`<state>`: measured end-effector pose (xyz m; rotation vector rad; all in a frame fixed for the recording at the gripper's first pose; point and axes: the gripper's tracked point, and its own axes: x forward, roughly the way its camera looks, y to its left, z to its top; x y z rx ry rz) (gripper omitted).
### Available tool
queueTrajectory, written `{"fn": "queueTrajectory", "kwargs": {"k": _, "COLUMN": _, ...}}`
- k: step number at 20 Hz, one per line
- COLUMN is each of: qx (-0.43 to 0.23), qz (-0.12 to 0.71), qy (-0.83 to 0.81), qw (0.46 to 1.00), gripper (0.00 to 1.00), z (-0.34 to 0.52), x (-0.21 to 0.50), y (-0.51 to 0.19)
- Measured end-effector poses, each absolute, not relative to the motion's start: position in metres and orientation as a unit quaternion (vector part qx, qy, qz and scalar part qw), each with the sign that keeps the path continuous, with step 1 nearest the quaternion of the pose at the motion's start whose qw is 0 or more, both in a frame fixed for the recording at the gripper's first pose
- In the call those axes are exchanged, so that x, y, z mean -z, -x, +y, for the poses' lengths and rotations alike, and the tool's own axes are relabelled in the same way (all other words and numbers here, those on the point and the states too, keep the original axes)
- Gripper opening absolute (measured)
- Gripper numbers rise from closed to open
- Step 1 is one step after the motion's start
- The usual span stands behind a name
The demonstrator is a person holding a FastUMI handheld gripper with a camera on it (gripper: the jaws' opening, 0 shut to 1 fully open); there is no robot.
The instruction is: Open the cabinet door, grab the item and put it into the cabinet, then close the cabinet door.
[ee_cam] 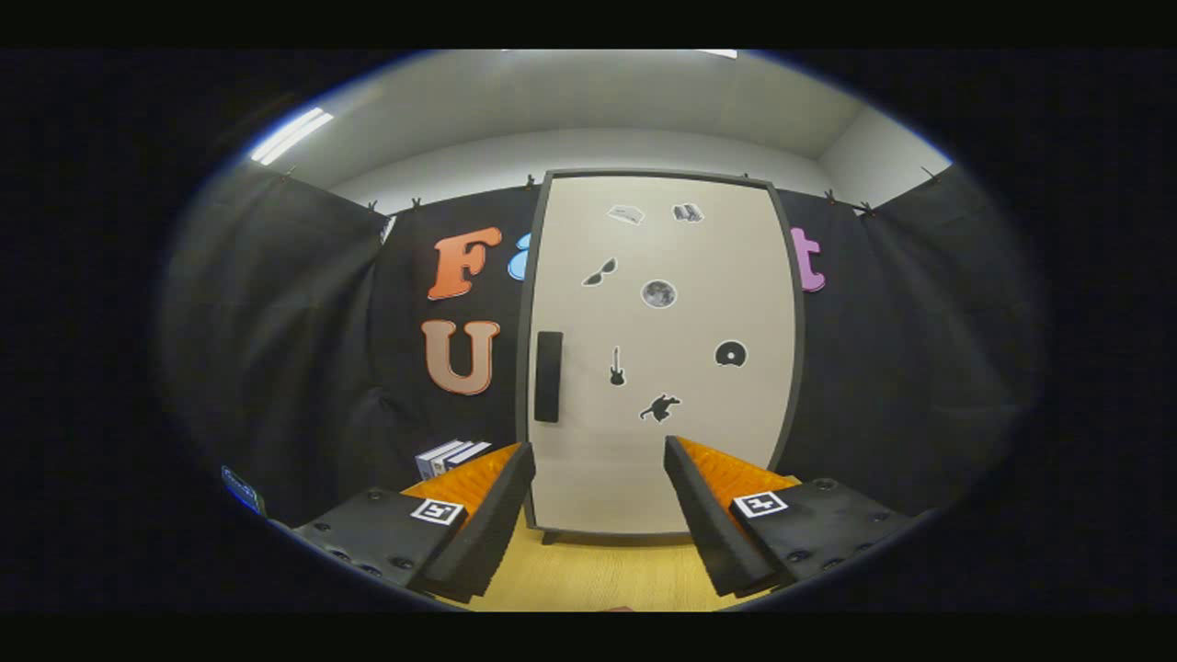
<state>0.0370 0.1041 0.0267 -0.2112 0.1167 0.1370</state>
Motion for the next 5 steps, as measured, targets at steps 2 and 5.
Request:
{"fn": "queueTrajectory", "kwargs": {"k": 2, "qx": -0.048, "qz": 0.044, "qy": 0.104, "qw": 0.992, "gripper": 0.91, "z": 0.089, "x": -0.028, "y": -0.026}}
{"fn": "queueTrajectory", "kwargs": {"k": 5, "qx": -0.022, "qz": 0.041, "qy": 0.092, "qw": 0.995, "gripper": 0.9, "z": 0.071, "x": -0.018, "y": -0.015}}
